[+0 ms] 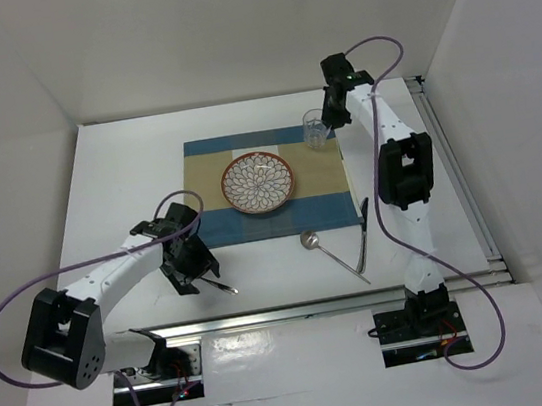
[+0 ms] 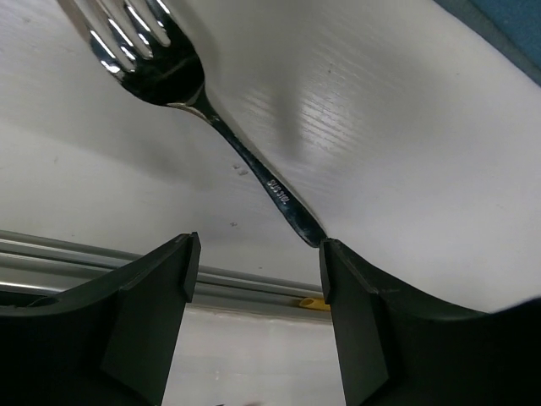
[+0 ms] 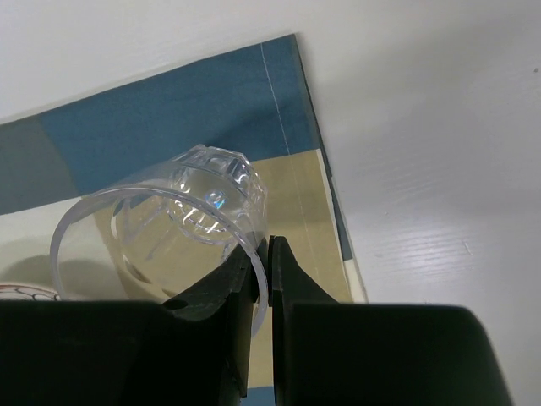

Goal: Set the dinner table for one person

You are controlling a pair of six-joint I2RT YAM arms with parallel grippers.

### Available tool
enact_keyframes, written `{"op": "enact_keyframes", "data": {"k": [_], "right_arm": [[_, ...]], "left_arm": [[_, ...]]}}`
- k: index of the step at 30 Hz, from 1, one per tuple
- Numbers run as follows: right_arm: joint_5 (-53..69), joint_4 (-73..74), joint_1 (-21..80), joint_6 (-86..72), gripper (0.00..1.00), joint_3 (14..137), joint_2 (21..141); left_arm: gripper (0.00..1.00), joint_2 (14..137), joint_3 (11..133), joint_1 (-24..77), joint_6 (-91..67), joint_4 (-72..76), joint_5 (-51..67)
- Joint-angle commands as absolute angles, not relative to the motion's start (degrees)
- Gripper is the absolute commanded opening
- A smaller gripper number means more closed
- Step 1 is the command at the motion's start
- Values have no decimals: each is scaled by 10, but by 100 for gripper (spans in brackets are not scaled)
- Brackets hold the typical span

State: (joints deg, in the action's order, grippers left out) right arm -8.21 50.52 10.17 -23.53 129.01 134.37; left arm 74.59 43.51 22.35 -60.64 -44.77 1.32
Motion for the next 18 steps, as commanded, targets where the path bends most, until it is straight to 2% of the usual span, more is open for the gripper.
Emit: {"op": "enact_keyframes", "data": {"k": [1,8,11,13,16,18], "right_arm": [[-68,500,98,-236,0,1332,1346],[-62,475,98,-236,0,1312,1372],[-62,475,98,-236,21,1312,1372],[-57,470,98,-236,46,1307,1372],[-42,464,98,-236,75,1301,1366],[-25,459,98,-236,86,1295,1351]], "left_arm": [[76,765,458,237,-639,-428,-3],[76,837,458,243,-644,-410,-9],[76,842,458,249,-644,-410,-16],[76,842,453,249,-650,-416,-21],[76,842,447,249,-650,-416,-21],[76,847,447,249,-650,-410,-26]]}}
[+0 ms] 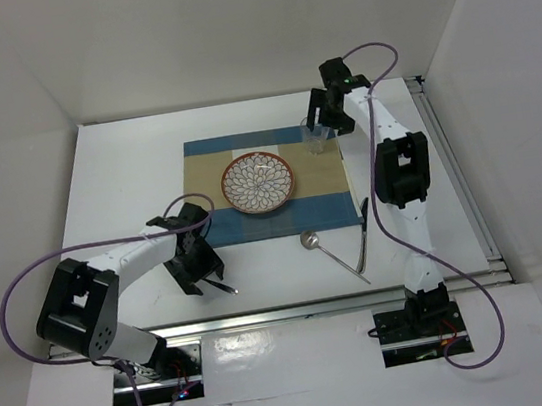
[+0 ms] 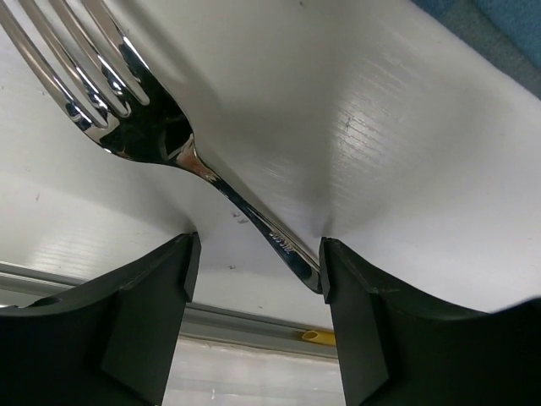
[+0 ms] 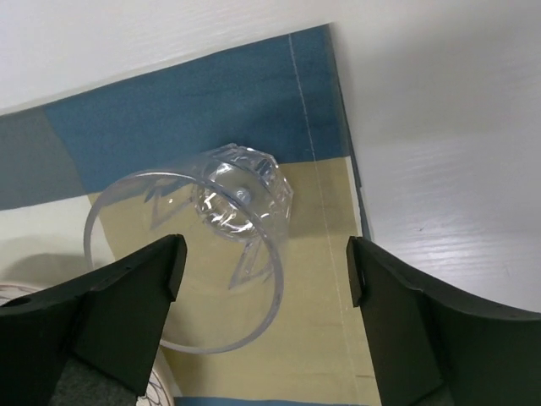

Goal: Set the dinner table for one person

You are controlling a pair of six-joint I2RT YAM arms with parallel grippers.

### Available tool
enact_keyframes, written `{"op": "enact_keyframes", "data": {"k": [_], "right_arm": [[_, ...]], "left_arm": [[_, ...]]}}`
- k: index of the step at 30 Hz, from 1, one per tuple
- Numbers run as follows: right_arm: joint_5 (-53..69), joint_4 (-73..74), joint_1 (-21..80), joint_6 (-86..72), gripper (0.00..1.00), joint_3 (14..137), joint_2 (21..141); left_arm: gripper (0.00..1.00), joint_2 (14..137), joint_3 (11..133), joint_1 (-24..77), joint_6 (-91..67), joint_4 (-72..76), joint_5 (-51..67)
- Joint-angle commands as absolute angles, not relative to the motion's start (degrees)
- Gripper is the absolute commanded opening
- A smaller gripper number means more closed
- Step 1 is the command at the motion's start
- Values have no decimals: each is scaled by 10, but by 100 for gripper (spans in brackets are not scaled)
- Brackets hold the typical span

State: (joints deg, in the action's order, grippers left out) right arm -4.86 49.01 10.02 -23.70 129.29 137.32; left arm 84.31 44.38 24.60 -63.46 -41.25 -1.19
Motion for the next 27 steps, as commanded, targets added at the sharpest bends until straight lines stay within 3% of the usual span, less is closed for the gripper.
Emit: {"op": "enact_keyframes", "data": {"k": [1,3,10,18,27], "right_arm": [[-25,459,98,-236,90,1295,1344],[-39,459,112,-236,100,1284,1319],[-44,412,122,-236,100,1166,1171],[-34,398,140,-231,100,1046,1046],[40,356,151,-235,100,823,884]], "left_arm": [[74,847,447,249,-650,-410,-26],[70,861,453,249,-650,-405,-33],[50,884,463,249,-669,-405,-60],[0,804,447,249,-686,-446,-67],[0,631,421,249,-701,-523,-111]]}}
